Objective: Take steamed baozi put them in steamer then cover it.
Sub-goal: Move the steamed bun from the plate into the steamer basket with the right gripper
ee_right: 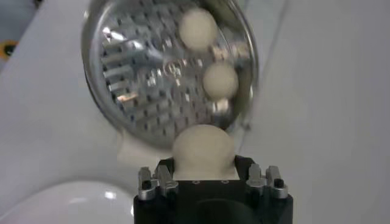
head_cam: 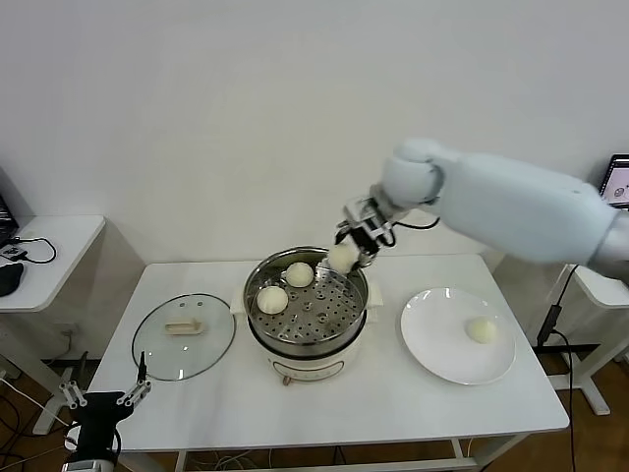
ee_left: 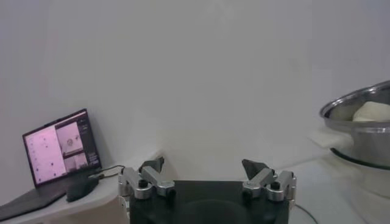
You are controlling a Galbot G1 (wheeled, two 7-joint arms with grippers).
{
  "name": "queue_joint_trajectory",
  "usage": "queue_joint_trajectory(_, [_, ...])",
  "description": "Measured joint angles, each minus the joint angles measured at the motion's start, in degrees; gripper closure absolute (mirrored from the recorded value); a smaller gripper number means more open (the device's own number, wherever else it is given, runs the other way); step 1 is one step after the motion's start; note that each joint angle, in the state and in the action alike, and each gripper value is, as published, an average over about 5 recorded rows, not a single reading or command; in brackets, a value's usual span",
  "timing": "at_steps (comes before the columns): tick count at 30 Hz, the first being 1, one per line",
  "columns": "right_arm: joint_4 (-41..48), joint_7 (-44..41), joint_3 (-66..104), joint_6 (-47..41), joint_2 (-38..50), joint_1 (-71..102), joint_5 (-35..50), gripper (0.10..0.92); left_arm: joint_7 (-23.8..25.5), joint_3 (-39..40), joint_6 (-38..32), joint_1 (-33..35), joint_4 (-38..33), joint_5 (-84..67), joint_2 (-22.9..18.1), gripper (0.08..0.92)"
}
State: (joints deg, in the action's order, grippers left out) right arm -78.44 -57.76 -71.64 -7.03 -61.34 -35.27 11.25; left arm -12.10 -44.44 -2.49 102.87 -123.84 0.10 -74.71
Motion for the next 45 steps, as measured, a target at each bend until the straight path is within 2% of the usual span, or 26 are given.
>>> queue_joint_trajectory(12, [-0.78, 3.94, -4.45, 11.36, -6.18, 2.93, -6.86, 0.406, -0.1, -0.64, -0.42, -0.33, 0.4, -0.21, -0.65, 0.177])
queue_joint_trajectory(24, [-1.69, 6.02, -6.32, 21.33, -7.95, 4.8, -15.53, 0.399, -0.15, -0.82, -0.51, -0.15, 0.41, -0.6, -0.8, 0.177])
queue_joint_trajectory(40, [-2.26, 6.68, -7.06, 27.36, -7.97, 6.21, -20.91, 0.393, -0.2, -0.43, -0.57, -0.34, 0.31, -0.56, -1.0, 0.177])
queue_joint_trajectory(45, [-2.1, 6.85, -7.2, 28.13, -8.01, 6.42, -21.79, 0.295, -0.2, -0.32, -0.57, -0.41, 0.31, -0.53, -1.0, 0.177])
